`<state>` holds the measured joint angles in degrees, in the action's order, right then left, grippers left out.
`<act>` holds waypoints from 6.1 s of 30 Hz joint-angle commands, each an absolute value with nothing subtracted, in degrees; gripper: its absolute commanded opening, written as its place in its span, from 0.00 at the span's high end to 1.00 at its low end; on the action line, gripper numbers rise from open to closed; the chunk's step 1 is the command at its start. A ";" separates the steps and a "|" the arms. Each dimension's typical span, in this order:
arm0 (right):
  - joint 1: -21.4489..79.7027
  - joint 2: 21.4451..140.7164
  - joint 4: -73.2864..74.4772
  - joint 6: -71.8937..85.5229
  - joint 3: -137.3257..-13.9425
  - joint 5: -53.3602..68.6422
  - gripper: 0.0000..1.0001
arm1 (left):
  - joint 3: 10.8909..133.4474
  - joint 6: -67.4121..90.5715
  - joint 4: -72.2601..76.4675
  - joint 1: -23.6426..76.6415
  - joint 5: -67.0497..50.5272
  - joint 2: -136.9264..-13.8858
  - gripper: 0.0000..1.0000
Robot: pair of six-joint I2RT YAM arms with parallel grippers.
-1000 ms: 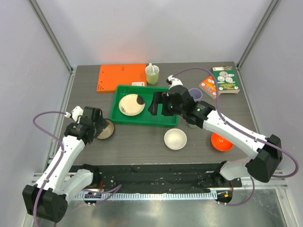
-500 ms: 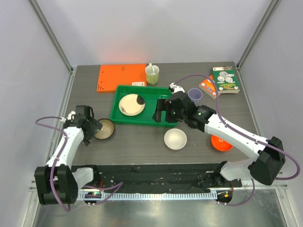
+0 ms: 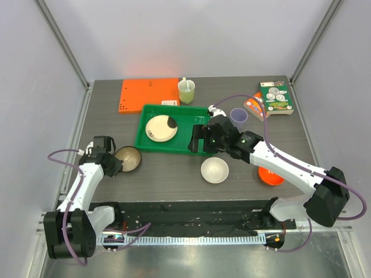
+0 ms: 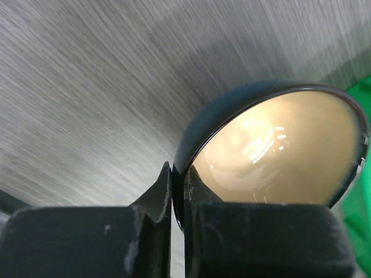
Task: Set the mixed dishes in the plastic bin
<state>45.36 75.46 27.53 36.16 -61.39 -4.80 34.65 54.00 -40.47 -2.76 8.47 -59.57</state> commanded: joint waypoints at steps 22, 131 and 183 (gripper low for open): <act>63.02 95.00 18.11 42.19 -77.61 -5.27 0.01 | 40.34 52.73 -46.32 3.77 -5.89 -47.90 1.00; 42.45 118.11 31.20 26.19 -110.81 -3.87 0.99 | 50.36 49.66 -54.05 7.38 7.91 -38.41 0.24; 40.34 124.73 31.55 25.93 -116.81 3.08 0.27 | 46.41 50.53 -53.61 7.38 7.21 -36.83 0.25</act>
